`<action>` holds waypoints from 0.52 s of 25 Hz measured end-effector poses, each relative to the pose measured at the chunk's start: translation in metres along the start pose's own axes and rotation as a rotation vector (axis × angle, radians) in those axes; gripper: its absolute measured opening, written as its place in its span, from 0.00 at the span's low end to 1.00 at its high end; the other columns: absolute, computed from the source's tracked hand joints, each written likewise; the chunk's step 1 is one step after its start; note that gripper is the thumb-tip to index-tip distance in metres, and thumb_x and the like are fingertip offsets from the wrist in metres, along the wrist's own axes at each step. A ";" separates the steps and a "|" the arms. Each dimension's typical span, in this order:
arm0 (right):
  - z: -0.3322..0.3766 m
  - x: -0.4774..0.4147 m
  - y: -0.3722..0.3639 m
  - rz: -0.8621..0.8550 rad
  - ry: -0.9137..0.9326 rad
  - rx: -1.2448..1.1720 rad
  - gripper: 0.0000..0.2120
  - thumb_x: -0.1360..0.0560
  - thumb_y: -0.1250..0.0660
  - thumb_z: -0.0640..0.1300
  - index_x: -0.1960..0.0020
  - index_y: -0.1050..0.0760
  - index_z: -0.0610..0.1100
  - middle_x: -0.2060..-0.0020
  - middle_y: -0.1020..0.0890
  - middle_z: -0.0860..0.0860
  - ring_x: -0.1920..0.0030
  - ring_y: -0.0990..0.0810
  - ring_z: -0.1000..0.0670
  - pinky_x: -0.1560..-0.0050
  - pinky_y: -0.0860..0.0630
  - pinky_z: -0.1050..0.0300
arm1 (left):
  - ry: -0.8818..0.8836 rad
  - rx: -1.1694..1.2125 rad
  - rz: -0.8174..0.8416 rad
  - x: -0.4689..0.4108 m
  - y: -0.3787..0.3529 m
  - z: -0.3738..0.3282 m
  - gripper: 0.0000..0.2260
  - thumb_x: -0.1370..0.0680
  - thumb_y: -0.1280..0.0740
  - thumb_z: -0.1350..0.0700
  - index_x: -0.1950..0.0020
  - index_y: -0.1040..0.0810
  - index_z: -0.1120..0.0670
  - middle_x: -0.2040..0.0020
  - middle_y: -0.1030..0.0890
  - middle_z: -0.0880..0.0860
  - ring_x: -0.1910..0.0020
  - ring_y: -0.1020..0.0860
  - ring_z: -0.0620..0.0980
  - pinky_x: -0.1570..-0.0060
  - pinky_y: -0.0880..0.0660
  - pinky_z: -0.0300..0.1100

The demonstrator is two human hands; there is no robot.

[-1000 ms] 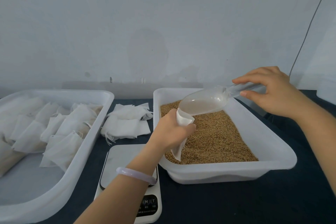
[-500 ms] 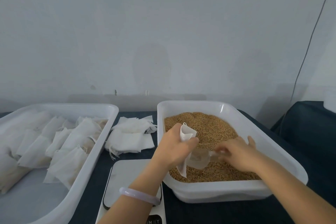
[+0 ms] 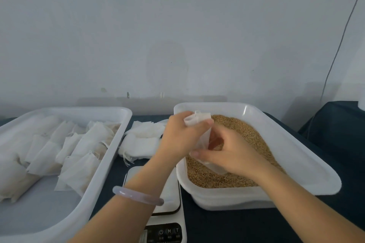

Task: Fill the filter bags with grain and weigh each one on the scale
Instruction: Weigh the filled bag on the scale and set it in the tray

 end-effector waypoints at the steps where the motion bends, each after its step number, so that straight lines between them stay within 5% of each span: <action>1: 0.007 -0.005 -0.005 -0.026 0.017 -0.055 0.16 0.35 0.28 0.60 0.51 0.25 0.58 0.61 0.19 0.64 0.62 0.21 0.63 0.65 0.28 0.72 | 0.002 -0.070 -0.040 -0.001 0.007 -0.006 0.11 0.28 0.28 0.53 0.61 0.23 0.61 0.67 0.21 0.59 0.68 0.23 0.52 0.66 0.25 0.46; 3: 0.018 -0.015 -0.013 -0.037 0.019 -0.178 0.07 0.29 0.30 0.53 0.53 0.22 0.51 0.64 0.18 0.56 0.65 0.20 0.58 0.67 0.25 0.66 | 0.004 -0.171 -0.068 -0.002 0.025 -0.014 0.17 0.29 0.28 0.49 0.57 0.24 0.63 0.65 0.22 0.58 0.68 0.24 0.48 0.67 0.26 0.39; 5: 0.024 -0.025 -0.024 0.032 -0.031 -0.299 0.10 0.24 0.34 0.49 0.52 0.20 0.43 0.60 0.16 0.48 0.60 0.17 0.49 0.59 0.19 0.55 | 0.045 -0.150 0.023 -0.001 0.049 -0.016 0.20 0.33 0.27 0.42 0.54 0.23 0.58 0.62 0.19 0.53 0.63 0.20 0.45 0.62 0.23 0.36; 7: 0.025 -0.032 -0.035 0.089 -0.098 -0.418 0.13 0.22 0.37 0.48 0.49 0.20 0.40 0.55 0.16 0.44 0.54 0.16 0.46 0.52 0.19 0.50 | 0.140 -0.145 0.168 0.004 0.072 -0.010 0.28 0.39 0.28 0.36 0.46 0.23 0.53 0.52 0.18 0.53 0.52 0.18 0.49 0.54 0.20 0.44; 9: 0.024 -0.037 -0.047 0.109 -0.151 -0.467 0.16 0.21 0.38 0.47 0.48 0.21 0.34 0.52 0.17 0.39 0.50 0.18 0.41 0.48 0.21 0.44 | 0.222 -0.194 0.258 0.013 0.092 0.003 0.27 0.38 0.26 0.41 0.43 0.23 0.51 0.49 0.18 0.52 0.51 0.18 0.49 0.56 0.21 0.43; 11: 0.025 -0.043 -0.058 0.125 -0.149 -0.411 0.18 0.21 0.39 0.47 0.51 0.23 0.30 0.60 0.16 0.43 0.60 0.17 0.45 0.53 0.20 0.53 | 0.246 -0.207 0.293 0.018 0.105 0.015 0.17 0.33 0.24 0.50 0.47 0.20 0.53 0.53 0.16 0.52 0.55 0.16 0.49 0.58 0.21 0.41; 13: 0.027 -0.047 -0.065 0.144 -0.091 -0.228 0.20 0.22 0.37 0.49 0.60 0.25 0.32 0.78 0.27 0.57 0.76 0.31 0.58 0.71 0.32 0.68 | 0.244 -0.257 0.232 0.018 0.119 0.022 0.07 0.31 0.25 0.59 0.55 0.17 0.58 0.60 0.15 0.52 0.61 0.16 0.51 0.61 0.20 0.40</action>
Point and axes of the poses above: each hand's wrist, its own x-axis away from the middle knuckle, its own y-axis out of the back of the hand, z = x × y, the point moved 4 cm from there along -x, towards the middle knuckle
